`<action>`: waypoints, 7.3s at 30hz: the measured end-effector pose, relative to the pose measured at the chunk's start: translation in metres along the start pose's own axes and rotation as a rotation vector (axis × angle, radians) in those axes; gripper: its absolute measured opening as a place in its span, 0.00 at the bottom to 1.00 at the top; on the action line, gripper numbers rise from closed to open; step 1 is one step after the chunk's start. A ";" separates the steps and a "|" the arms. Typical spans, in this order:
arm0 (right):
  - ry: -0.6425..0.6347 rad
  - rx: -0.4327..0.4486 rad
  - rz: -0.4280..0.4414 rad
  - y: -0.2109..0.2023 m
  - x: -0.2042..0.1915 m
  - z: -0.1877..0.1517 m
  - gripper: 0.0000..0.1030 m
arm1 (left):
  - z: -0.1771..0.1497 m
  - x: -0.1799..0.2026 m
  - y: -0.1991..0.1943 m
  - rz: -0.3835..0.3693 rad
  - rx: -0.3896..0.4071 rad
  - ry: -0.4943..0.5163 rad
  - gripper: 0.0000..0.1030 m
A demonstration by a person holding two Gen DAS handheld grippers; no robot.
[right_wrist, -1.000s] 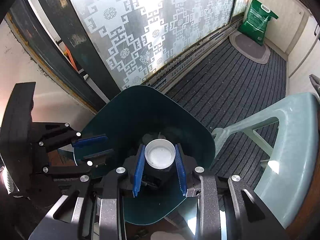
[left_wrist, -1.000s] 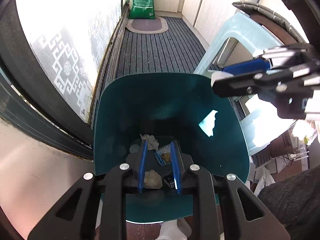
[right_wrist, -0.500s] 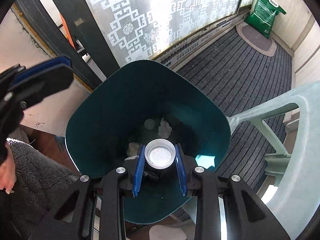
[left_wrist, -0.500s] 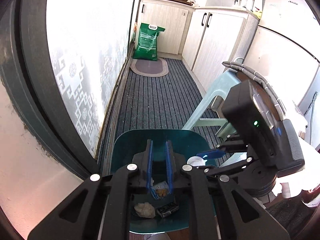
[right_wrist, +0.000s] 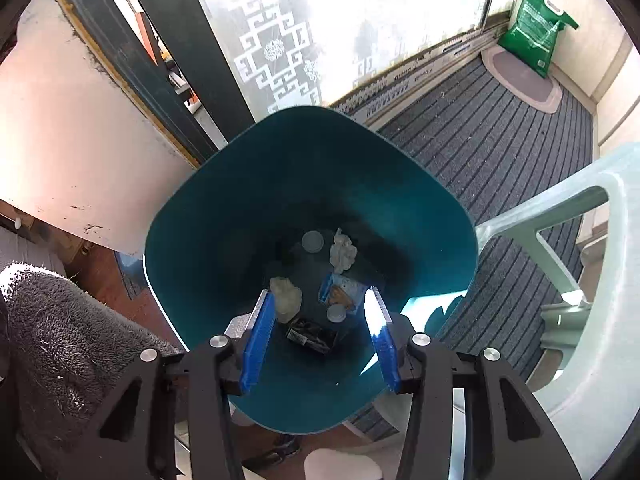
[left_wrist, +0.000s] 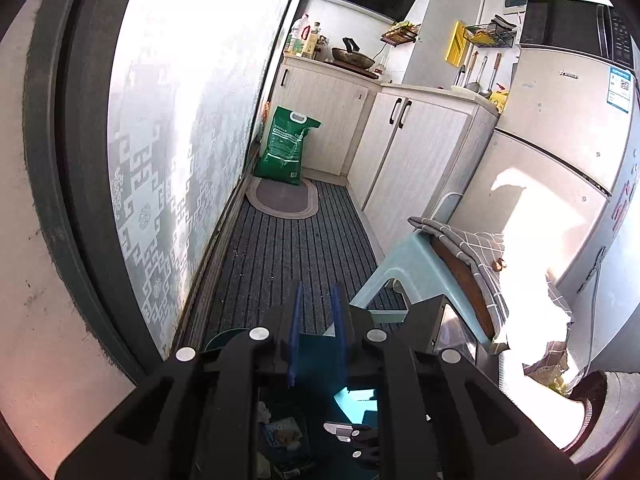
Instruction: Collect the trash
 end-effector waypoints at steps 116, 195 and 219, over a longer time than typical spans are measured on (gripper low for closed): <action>0.136 0.322 -0.190 -0.195 0.169 0.021 0.20 | -0.001 0.140 0.107 -0.090 -0.369 0.313 0.22; 0.008 0.105 -0.083 -0.031 -0.003 -0.008 0.42 | -0.063 -0.029 0.017 0.113 -0.244 0.118 0.31; 0.232 0.460 -0.240 -0.197 0.033 -0.103 0.62 | -0.082 0.044 -0.059 0.127 -0.069 0.226 0.88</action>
Point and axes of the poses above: each gripper's, at about its wrist camera, not at the fingertips, and y roughly the way its jaws point, x to its right, z to its top, the point moved 9 cm from there along y, roughly the way its jaws point, and after that the axes turned 3 degrees about x, right-handed, at the moved point
